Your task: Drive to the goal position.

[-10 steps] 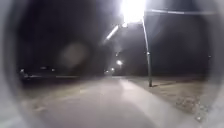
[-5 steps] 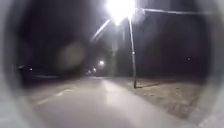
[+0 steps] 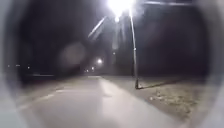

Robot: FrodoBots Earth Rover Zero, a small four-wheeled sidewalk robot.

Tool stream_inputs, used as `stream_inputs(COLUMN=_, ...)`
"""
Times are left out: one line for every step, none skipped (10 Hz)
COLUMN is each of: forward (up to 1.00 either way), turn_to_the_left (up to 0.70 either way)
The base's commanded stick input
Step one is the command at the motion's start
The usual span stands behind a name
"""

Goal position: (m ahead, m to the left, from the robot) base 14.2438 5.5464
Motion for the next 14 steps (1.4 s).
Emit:
stream_inputs(forward=1.0, turn_to_the_left=0.19)
stream_inputs(forward=1.0, turn_to_the_left=0.32)
stream_inputs(forward=1.0, turn_to_the_left=0.36)
stream_inputs(forward=1.0, turn_to_the_left=0.24)
stream_inputs(forward=1.0, turn_to_the_left=0.13)
stream_inputs(forward=1.0, turn_to_the_left=0.01)
stream_inputs(forward=1.0, turn_to_the_left=0.0)
stream_inputs(forward=1.0, turn_to_the_left=0.0)
stream_inputs(forward=1.0, turn_to_the_left=0.0)
stream_inputs(forward=1.0, turn_to_the_left=0.0)
stream_inputs(forward=1.0, turn_to_the_left=0.0)
stream_inputs(forward=1.0, turn_to_the_left=0.0)
stream_inputs(forward=1.0, turn_to_the_left=0.0)
stream_inputs(forward=1.0, turn_to_the_left=0.0)
